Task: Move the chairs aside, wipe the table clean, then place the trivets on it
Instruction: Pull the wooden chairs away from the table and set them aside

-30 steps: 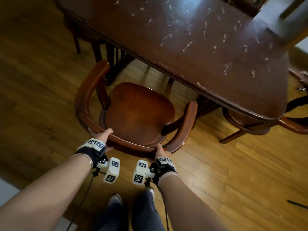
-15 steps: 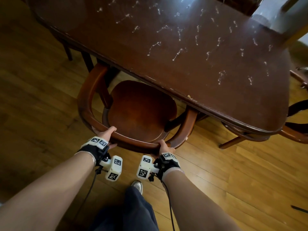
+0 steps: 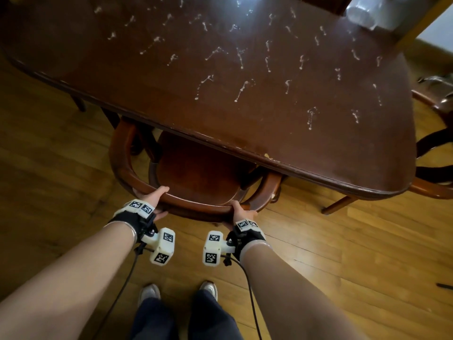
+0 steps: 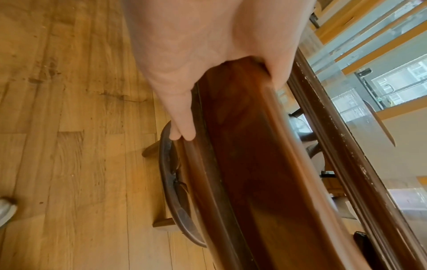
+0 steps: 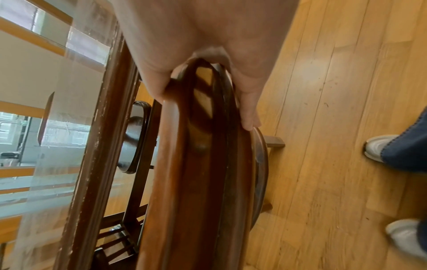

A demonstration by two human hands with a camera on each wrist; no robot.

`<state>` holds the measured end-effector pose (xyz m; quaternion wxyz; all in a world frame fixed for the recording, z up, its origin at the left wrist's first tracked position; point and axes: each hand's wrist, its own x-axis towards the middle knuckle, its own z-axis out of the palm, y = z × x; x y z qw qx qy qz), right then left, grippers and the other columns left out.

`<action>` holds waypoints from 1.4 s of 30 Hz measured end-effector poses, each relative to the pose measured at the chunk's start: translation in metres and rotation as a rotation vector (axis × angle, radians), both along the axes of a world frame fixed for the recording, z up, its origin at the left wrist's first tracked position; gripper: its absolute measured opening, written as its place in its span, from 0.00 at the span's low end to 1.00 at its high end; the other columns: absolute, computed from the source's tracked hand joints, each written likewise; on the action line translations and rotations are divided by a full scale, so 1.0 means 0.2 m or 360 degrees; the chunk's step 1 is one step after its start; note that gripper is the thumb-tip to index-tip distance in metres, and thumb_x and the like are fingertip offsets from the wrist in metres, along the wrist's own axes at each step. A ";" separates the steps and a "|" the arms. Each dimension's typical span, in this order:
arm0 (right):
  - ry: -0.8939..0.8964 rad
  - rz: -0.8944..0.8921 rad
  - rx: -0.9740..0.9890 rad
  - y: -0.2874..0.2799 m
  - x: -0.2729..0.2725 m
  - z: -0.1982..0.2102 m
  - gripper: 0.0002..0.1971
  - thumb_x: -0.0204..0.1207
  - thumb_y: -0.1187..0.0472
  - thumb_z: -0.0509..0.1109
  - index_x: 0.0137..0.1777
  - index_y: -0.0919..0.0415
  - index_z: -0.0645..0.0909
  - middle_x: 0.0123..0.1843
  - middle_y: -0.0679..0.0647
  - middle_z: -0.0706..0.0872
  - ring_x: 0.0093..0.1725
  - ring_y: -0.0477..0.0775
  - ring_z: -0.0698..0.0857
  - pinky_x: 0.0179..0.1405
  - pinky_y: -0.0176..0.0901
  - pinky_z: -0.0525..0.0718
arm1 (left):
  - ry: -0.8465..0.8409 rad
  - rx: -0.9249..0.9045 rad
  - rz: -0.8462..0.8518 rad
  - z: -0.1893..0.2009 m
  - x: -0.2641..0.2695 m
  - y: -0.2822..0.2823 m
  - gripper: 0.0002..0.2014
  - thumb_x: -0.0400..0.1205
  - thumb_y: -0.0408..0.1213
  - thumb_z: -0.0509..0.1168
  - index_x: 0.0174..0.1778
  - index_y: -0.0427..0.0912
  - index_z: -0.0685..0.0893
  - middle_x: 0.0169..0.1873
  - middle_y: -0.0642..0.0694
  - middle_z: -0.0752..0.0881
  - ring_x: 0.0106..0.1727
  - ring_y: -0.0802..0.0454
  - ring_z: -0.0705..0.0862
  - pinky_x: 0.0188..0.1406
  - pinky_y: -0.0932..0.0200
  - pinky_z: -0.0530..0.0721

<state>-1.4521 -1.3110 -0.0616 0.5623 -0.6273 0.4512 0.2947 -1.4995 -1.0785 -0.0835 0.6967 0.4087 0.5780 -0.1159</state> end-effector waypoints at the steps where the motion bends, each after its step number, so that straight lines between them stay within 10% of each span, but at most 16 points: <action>1: 0.0001 -0.0011 0.0005 0.02 0.01 -0.01 0.49 0.72 0.57 0.75 0.83 0.62 0.44 0.56 0.68 0.76 0.54 0.70 0.83 0.54 0.63 0.87 | 0.0017 0.0017 -0.0038 0.00 0.01 0.02 0.36 0.75 0.41 0.73 0.77 0.48 0.64 0.60 0.40 0.79 0.59 0.40 0.81 0.54 0.46 0.83; 7: 0.0010 -0.0164 -0.0045 0.20 -0.06 -0.11 0.65 0.49 0.46 0.80 0.84 0.53 0.44 0.72 0.69 0.74 0.65 0.72 0.80 0.66 0.67 0.79 | 0.0097 0.0018 -0.0293 -0.02 0.02 0.25 0.40 0.74 0.51 0.73 0.78 0.47 0.62 0.64 0.31 0.80 0.50 0.38 0.85 0.51 0.44 0.82; 13: 0.0050 -0.0254 -0.0200 0.30 -0.10 -0.07 0.59 0.61 0.49 0.81 0.84 0.56 0.45 0.72 0.69 0.74 0.62 0.73 0.82 0.63 0.67 0.81 | 0.0114 -0.0026 -0.0473 0.04 0.04 0.37 0.42 0.70 0.60 0.73 0.77 0.48 0.66 0.70 0.32 0.74 0.59 0.32 0.81 0.42 0.40 0.85; 18: 0.0042 -0.0332 -0.0207 0.30 -0.05 0.01 0.43 0.72 0.60 0.74 0.81 0.59 0.52 0.64 0.70 0.76 0.53 0.71 0.84 0.49 0.66 0.88 | 0.0070 -0.0140 -0.0355 0.03 0.07 0.44 0.33 0.78 0.46 0.70 0.77 0.45 0.64 0.69 0.29 0.74 0.63 0.30 0.79 0.56 0.36 0.82; 22: 0.0020 -0.0295 -0.0255 0.27 0.02 0.00 0.34 0.72 0.63 0.74 0.74 0.65 0.62 0.60 0.71 0.80 0.48 0.71 0.85 0.26 0.57 0.89 | 0.0016 -0.0133 -0.0262 0.02 0.14 0.43 0.33 0.78 0.38 0.69 0.77 0.47 0.62 0.66 0.36 0.77 0.59 0.35 0.80 0.41 0.41 0.84; 26: 0.0027 -0.0288 -0.0225 0.25 0.04 -0.03 0.31 0.72 0.63 0.74 0.71 0.63 0.63 0.58 0.71 0.80 0.49 0.71 0.86 0.25 0.55 0.88 | 0.0018 -0.0145 -0.0250 0.02 0.15 0.43 0.30 0.80 0.37 0.68 0.76 0.43 0.64 0.67 0.36 0.76 0.65 0.36 0.77 0.58 0.39 0.80; 31: -0.0103 -0.0413 -0.0070 0.20 0.03 -0.05 0.39 0.71 0.62 0.75 0.79 0.57 0.58 0.58 0.69 0.80 0.51 0.71 0.85 0.49 0.65 0.88 | 0.0011 -0.0227 -0.0366 0.01 0.11 0.41 0.33 0.79 0.42 0.69 0.78 0.43 0.62 0.73 0.33 0.73 0.73 0.33 0.73 0.72 0.36 0.69; 36: -0.0041 -0.0380 -0.0088 0.28 -0.06 -0.24 0.74 0.33 0.41 0.82 0.83 0.42 0.44 0.74 0.68 0.73 0.67 0.73 0.79 0.68 0.71 0.76 | 0.0058 -0.0081 -0.0363 0.03 0.08 0.45 0.35 0.76 0.44 0.72 0.77 0.46 0.64 0.70 0.39 0.76 0.71 0.38 0.75 0.62 0.41 0.75; 42: -0.0057 -0.0261 -0.0081 0.30 -0.10 -0.02 0.55 0.69 0.59 0.77 0.86 0.52 0.39 0.77 0.68 0.69 0.64 0.71 0.80 0.65 0.62 0.80 | 0.0034 -0.0004 -0.0357 0.01 0.04 0.44 0.23 0.77 0.42 0.70 0.64 0.43 0.69 0.49 0.41 0.82 0.54 0.41 0.81 0.57 0.50 0.76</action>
